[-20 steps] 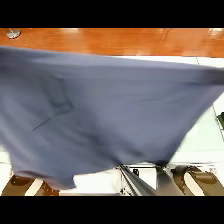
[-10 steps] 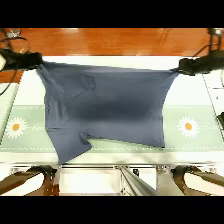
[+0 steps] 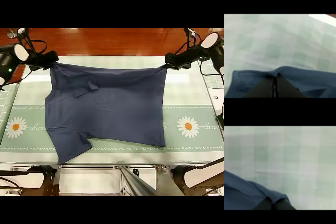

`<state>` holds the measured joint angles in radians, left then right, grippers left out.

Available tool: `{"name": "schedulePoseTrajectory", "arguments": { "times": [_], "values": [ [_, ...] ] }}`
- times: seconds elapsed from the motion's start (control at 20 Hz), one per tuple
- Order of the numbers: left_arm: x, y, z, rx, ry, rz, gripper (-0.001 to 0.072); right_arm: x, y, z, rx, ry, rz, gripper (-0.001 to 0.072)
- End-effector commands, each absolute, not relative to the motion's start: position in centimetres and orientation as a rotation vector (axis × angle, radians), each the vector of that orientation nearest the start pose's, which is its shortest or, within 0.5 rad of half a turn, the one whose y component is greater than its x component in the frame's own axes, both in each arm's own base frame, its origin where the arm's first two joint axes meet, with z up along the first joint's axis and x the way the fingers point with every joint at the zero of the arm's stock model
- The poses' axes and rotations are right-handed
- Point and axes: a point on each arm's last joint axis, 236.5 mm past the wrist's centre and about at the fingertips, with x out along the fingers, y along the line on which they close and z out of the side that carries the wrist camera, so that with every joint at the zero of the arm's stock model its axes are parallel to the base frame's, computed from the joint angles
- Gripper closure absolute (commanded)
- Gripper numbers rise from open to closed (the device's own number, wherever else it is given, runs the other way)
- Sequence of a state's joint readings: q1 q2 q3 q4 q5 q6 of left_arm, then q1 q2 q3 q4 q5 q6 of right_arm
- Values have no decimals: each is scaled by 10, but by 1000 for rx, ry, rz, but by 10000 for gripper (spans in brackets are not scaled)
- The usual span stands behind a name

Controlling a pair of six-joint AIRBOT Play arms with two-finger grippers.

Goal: Fold the shirts.

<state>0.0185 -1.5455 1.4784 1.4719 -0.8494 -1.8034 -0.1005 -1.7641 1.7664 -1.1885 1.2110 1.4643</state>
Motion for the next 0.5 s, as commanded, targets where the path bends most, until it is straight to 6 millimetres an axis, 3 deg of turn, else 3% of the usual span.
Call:
{"name": "schedulePoseTrajectory", "arguments": {
  "times": [0.0,0.15,0.35,0.45],
  "values": [
    [487,11,53,-166,1082,6,690,475,26,28,264,1344,293,690],
    [436,17,25,-121,1312,-40,690,449,24,27,272,1425,309,690],
    [387,4,-41,-159,1492,-74,690,407,42,-27,322,1600,330,690],
    [373,6,-59,-163,1532,-68,683,394,49,-52,339,1639,320,646]
  ]
}}
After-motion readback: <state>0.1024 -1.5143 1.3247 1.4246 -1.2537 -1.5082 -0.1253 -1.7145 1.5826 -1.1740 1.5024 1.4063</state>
